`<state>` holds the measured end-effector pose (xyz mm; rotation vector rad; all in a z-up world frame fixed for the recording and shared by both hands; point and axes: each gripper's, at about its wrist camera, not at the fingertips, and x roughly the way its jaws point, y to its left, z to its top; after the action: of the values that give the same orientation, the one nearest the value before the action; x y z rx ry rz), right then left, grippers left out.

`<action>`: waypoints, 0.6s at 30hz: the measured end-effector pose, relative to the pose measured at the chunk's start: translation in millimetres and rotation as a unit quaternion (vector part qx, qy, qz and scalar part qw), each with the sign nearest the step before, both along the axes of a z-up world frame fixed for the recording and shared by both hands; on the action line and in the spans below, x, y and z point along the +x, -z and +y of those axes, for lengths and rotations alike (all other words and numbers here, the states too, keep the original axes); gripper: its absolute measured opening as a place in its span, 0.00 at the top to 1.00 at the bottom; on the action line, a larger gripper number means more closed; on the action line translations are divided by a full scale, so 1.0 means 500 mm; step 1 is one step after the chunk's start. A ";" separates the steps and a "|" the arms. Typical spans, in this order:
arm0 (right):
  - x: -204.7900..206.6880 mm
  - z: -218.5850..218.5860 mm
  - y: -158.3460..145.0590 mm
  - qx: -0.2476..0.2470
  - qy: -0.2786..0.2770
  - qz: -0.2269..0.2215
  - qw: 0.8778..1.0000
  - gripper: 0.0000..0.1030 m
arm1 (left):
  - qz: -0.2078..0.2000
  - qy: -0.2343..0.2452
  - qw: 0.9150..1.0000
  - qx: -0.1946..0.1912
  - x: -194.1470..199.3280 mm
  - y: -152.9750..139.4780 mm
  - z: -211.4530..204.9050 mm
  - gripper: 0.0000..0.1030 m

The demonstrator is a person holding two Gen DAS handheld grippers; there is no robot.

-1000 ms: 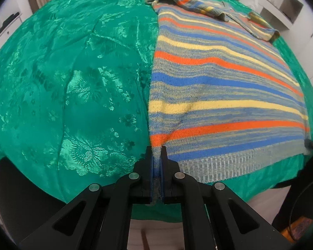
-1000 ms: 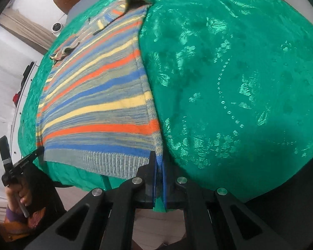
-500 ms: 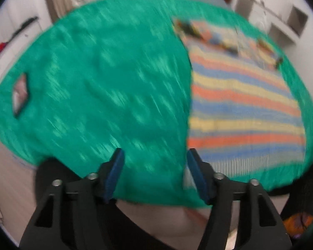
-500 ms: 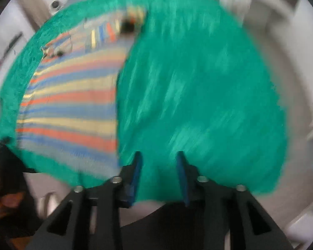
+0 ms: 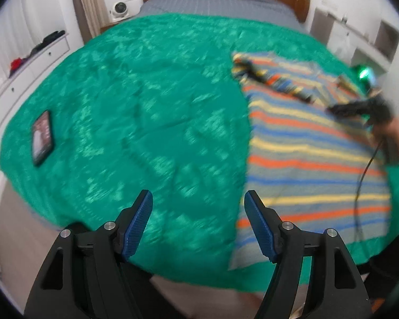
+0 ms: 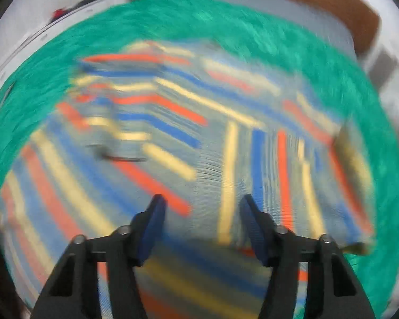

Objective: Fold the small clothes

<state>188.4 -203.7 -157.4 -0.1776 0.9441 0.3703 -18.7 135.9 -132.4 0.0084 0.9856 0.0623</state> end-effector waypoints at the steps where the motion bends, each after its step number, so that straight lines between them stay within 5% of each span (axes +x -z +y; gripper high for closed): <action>1: 0.000 -0.023 -0.012 0.008 0.016 -0.003 1.000 0.95 | 0.007 -0.004 1.000 0.010 -0.001 0.005 0.007 0.29; 5: -0.041 -0.209 -0.105 0.049 0.095 -0.049 0.993 0.95 | 0.022 -0.012 1.000 0.010 0.010 0.018 0.031 0.29; 9: -0.098 -0.496 -0.139 0.053 0.248 -0.068 0.965 0.95 | 0.018 0.004 1.000 0.009 0.049 0.008 -0.003 0.29; 13: -0.131 -0.662 -0.092 0.085 0.340 -0.036 0.936 0.95 | -0.003 0.049 0.999 0.019 0.087 -0.021 -0.078 0.29; 18: -0.154 -0.715 0.014 0.161 0.397 0.018 0.903 0.95 | -0.021 0.112 0.992 0.047 0.123 -0.051 -0.166 0.29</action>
<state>111.3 -561.3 -164.3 0.5152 0.8985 -0.2336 42.8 52.9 -106.9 0.2027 0.9328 -0.0961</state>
